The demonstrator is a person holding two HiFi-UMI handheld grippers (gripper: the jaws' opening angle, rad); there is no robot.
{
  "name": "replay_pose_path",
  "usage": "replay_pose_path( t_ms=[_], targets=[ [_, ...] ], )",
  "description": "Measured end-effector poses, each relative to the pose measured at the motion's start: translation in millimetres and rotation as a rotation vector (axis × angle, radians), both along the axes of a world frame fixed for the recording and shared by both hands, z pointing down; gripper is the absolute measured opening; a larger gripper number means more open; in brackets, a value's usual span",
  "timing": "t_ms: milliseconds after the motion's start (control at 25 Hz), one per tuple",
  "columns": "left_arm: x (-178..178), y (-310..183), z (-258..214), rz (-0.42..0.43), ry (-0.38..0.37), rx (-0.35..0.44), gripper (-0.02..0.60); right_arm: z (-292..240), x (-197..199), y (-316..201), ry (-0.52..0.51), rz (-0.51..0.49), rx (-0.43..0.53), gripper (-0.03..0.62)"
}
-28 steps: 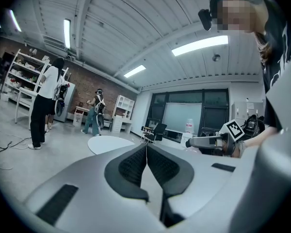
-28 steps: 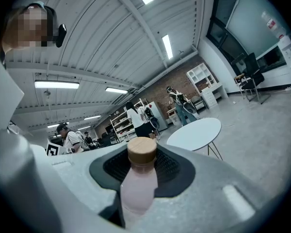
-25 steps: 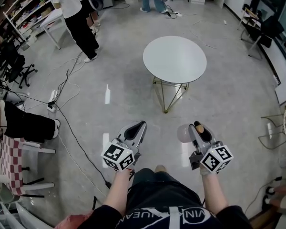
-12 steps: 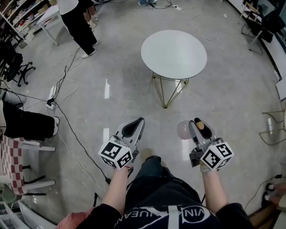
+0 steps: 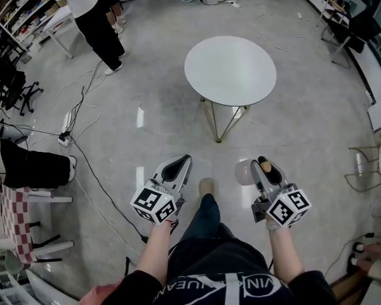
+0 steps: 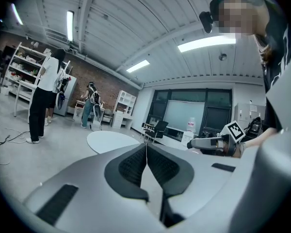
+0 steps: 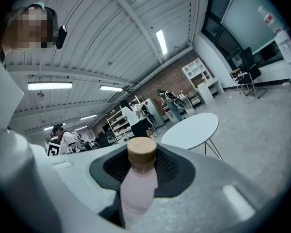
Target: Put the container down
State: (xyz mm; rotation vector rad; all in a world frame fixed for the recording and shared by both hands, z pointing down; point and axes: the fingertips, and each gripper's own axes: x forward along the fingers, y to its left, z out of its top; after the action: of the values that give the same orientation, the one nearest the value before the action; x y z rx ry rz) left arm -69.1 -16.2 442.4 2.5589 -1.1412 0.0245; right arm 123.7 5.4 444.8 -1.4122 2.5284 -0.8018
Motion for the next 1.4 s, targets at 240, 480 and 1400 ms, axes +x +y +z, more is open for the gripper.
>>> replay_pose_path(
  t_ms=[240, 480, 1400],
  targets=[
    [21.7, -32.0, 6.6, 0.054, 0.008, -0.017, 0.014, 1.0, 10.5, -31.1, 0.015, 0.023, -0.008, 0.124],
    [32.9, -76.5, 3.6, 0.079, 0.012, -0.024, 0.014, -1.4, 21.3, -66.7, 0.017, 0.050, -0.018, 0.124],
    [62.0, -238.3, 12.1, 0.197, 0.031, -0.040, 0.014, 2.8, 38.7, -204.7, 0.019, 0.154, -0.039, 0.124]
  ],
)
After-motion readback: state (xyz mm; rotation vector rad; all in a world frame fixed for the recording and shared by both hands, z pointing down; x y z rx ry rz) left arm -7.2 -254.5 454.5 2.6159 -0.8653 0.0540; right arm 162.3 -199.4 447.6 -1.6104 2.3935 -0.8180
